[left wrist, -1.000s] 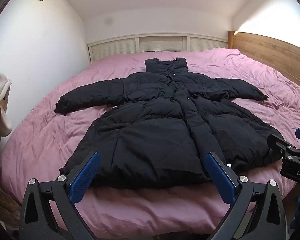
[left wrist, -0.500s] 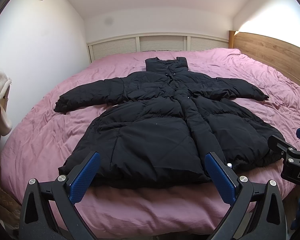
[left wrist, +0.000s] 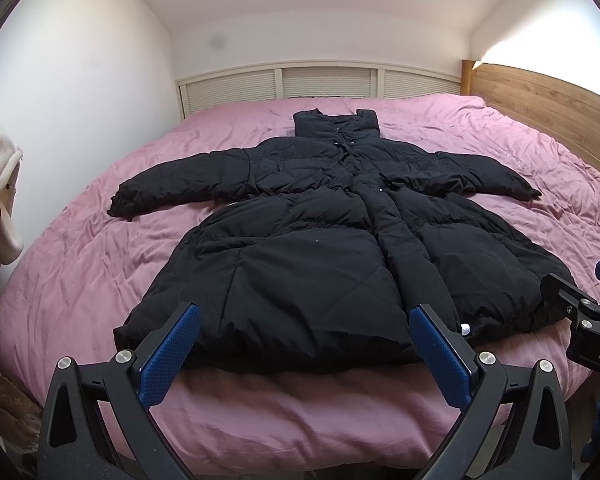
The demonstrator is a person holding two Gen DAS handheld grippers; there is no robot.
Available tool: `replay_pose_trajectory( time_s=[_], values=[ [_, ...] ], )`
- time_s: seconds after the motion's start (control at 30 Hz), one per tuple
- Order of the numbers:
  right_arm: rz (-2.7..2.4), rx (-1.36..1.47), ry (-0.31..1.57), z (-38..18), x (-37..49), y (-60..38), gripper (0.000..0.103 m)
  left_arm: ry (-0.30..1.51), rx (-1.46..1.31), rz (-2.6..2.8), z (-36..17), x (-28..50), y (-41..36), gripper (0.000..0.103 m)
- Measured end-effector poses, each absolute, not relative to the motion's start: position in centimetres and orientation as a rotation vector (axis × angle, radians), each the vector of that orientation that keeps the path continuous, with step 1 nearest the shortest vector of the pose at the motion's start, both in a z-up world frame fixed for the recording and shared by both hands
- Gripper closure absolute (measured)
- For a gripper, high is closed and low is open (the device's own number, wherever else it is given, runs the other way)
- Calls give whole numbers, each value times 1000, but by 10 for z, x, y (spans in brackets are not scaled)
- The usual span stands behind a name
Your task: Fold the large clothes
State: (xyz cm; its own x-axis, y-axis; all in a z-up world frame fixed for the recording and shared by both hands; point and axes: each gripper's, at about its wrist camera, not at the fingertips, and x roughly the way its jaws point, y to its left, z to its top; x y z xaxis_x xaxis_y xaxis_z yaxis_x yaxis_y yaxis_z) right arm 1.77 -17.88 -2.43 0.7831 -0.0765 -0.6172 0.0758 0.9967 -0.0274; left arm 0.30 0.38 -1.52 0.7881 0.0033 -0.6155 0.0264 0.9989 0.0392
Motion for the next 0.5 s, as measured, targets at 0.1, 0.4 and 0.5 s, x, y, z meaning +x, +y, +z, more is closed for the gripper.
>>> replay_pose_trajectory(
  time_s=[0.1,0.4,0.5],
  values=[
    [-82,0,666,-25,18,-179,0,663,42,-12,-16,3,5,1],
    [-83,-2,668,-27,18,-178,0,660,48,-11,-22,4,3,1],
    [-82,-2,668,-27,18,-178,0,658,55,-13,-23,4,2,1]
  ],
)
